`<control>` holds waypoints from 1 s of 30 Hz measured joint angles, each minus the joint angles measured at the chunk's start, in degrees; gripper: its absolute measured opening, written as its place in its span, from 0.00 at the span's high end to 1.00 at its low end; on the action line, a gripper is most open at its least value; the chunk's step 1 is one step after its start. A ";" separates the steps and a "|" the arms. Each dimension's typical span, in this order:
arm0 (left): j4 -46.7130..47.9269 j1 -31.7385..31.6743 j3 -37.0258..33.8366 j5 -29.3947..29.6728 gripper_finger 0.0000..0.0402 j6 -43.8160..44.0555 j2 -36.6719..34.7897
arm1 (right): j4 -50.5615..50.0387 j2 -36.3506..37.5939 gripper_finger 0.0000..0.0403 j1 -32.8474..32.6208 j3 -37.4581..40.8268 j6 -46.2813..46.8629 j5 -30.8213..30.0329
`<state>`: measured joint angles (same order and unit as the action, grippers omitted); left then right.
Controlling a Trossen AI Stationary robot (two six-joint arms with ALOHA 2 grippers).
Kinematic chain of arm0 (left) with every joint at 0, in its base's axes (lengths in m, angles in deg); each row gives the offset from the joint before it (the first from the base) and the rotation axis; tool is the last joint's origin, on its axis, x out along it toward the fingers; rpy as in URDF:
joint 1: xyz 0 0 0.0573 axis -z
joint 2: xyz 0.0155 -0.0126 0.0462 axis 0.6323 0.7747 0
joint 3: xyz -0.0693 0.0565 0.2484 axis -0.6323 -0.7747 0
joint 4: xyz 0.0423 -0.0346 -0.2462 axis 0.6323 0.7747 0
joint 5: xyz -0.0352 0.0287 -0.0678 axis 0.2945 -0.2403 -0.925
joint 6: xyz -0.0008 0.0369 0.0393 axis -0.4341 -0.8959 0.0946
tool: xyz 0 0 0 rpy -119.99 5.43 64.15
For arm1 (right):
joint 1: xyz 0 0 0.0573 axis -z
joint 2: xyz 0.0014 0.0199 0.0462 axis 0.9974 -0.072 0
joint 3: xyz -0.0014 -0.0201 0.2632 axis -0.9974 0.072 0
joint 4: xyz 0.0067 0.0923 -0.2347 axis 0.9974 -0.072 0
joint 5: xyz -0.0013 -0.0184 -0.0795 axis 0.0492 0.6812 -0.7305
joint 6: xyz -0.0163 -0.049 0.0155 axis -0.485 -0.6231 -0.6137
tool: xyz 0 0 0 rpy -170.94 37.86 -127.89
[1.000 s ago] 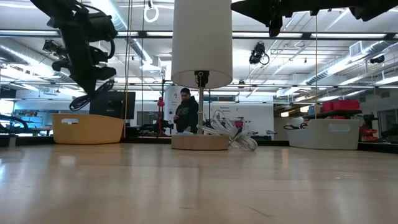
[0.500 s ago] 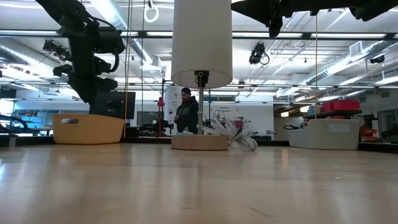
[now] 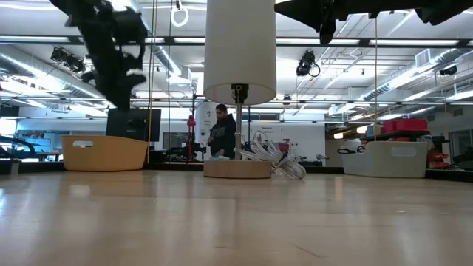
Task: Pick & Place USB Port
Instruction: Return to Home Position
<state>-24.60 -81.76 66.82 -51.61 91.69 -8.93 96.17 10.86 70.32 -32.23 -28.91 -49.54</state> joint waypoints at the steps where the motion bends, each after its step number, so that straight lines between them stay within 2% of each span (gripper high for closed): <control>1: -0.16 1.00 0.69 -0.28 0.67 -0.04 -1.25 | 0.00 0.00 0.59 0.00 0.00 -0.02 -0.01; 5: -1.02 6.43 3.40 -1.07 0.67 -0.17 -7.60 | 0.00 -0.01 0.59 0.00 0.00 -0.02 0.00; 8: -1.35 11.20 5.26 -4.11 0.67 -0.38 -12.66 | 0.00 -0.01 0.59 0.00 0.00 -0.02 0.00; 15: -6.48 24.28 4.20 -20.71 0.67 -1.95 -24.21 | 0.00 -0.01 0.59 0.00 0.00 -0.04 0.00; 18: -12.35 30.64 0.93 -24.34 0.67 -1.40 -28.03 | -0.01 -0.01 0.59 0.00 0.00 -0.04 0.00; 22: -22.73 38.66 -5.96 -24.90 0.68 -2.95 -32.30 | -0.02 0.02 0.59 0.00 0.00 -2.48 -0.46; 25: -30.05 43.40 -11.88 -23.62 0.67 -5.38 -34.42 | -1.45 1.34 0.59 -0.04 0.00 -5.48 -4.82; 30: -38.16 48.44 -20.52 -18.41 0.67 -9.27 -37.23 | -14.02 6.96 0.60 0.00 0.05 -4.71 -7.70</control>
<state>-62.76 -33.32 46.30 -70.02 82.42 -46.16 82.15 17.82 70.32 -32.18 -33.62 -57.24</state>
